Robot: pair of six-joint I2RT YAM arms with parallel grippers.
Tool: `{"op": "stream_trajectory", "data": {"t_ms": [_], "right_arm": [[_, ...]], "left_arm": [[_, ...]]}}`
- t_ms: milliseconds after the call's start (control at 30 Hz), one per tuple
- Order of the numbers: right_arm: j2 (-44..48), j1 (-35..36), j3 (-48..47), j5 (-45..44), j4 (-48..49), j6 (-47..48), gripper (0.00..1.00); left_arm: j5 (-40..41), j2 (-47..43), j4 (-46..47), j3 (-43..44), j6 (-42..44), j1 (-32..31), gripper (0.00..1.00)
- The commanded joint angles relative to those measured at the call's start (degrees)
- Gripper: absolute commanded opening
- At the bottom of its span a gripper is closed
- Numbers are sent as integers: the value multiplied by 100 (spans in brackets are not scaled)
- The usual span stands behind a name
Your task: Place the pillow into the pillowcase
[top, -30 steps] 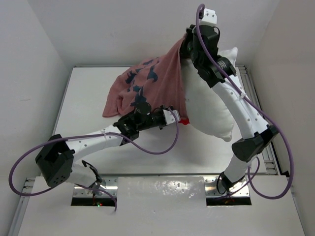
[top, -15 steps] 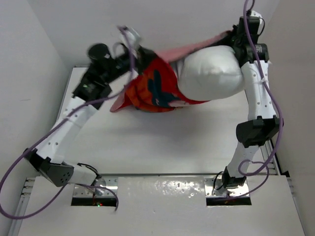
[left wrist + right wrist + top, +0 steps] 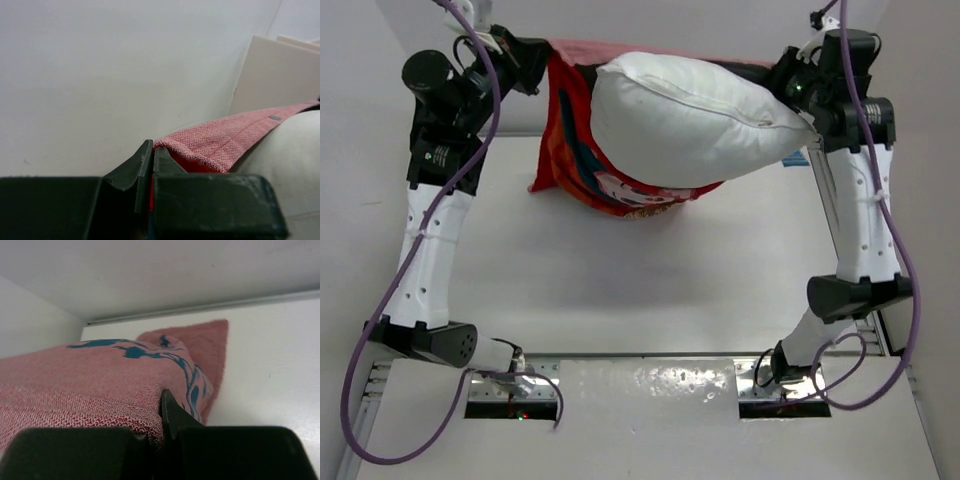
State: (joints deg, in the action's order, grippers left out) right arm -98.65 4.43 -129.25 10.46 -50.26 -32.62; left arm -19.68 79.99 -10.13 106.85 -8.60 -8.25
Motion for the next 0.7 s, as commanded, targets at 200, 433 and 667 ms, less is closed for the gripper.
{"op": "stream_trajectory", "data": {"t_ms": [200, 433, 667], "right_arm": [[2656, -416, 348, -792, 1273, -113, 0], [2160, -416, 427, -344, 1213, -367, 0], [-1284, -416, -1347, 1020, -1386, -351, 0]], "left_arm": [[852, 272, 1241, 2472, -107, 1036, 0], [650, 114, 566, 1860, -36, 1080, 0], [1027, 429, -1057, 284, 517, 1132, 0]]}}
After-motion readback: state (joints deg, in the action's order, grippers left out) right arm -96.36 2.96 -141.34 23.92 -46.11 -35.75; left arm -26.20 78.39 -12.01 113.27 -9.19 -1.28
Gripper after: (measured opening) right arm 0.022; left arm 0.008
